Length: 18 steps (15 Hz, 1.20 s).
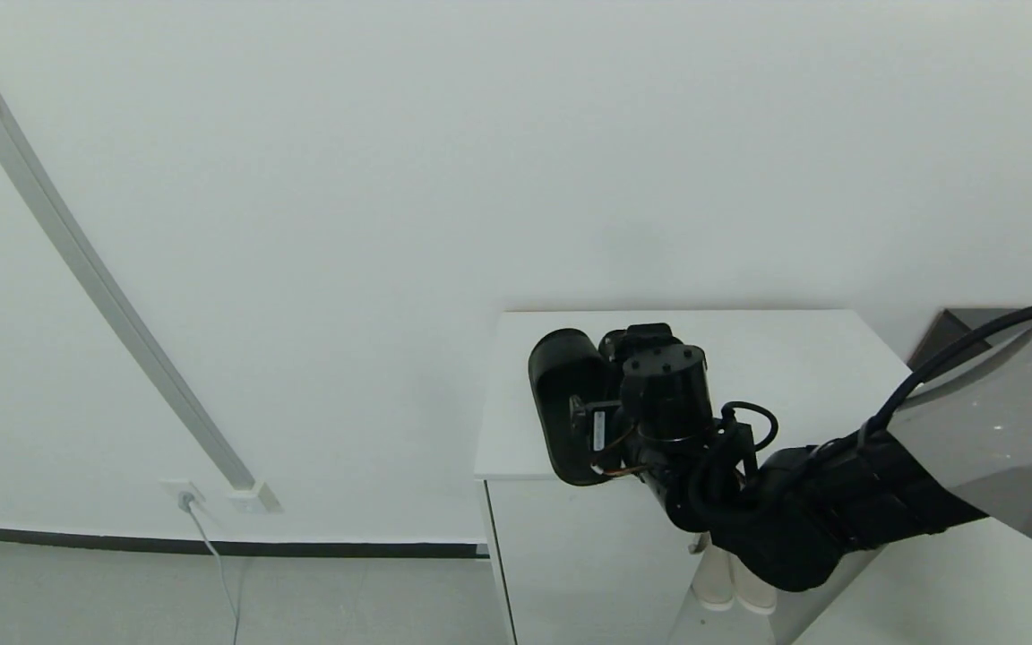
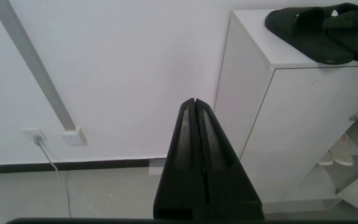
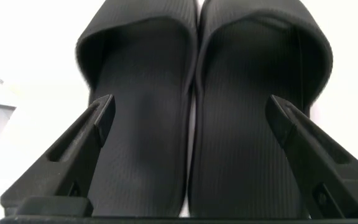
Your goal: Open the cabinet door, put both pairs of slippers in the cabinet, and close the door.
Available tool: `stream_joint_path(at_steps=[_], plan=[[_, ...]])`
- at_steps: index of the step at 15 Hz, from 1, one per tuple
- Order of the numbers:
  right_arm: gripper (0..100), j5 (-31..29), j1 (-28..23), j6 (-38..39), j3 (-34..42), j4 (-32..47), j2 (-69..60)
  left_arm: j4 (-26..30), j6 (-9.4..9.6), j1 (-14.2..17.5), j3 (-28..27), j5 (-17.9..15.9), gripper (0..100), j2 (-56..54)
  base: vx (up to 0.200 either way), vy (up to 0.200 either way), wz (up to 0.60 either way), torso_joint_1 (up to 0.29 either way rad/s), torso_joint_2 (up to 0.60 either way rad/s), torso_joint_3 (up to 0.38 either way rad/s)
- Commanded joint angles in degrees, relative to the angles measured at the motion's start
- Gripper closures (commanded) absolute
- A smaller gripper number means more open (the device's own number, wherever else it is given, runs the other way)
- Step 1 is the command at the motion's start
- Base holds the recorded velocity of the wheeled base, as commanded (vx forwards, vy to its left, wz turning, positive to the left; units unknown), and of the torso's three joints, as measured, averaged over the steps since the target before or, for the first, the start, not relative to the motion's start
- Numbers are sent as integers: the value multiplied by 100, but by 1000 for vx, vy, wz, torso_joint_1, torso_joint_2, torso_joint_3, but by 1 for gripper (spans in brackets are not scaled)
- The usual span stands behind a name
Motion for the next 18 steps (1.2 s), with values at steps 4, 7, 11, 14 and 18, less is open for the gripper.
stream_joint_path(at_steps=[4,7,11,14,18], plan=[[0,10,-155,-58,-598,18,527,-1,0,-1,0,0,100,4,0,0,0,0,0,0],[0,18,-295,-93,-897,0,782,-1,0,-1,0,0,100,-5,0,0,0,0,0,0],[0,10,-357,-128,-1459,-18,1107,-1,0,-1,0,9,100,4,0,0,0,0,0,0],[0,10,-427,-339,-1740,-26,1327,-1,0,-1,0,9,100,4,0,0,0,0,0,0],[100,10,-453,-374,-1784,-44,1362,-1,0,-1,0,9,100,4,0,0,0,0,0,0]])
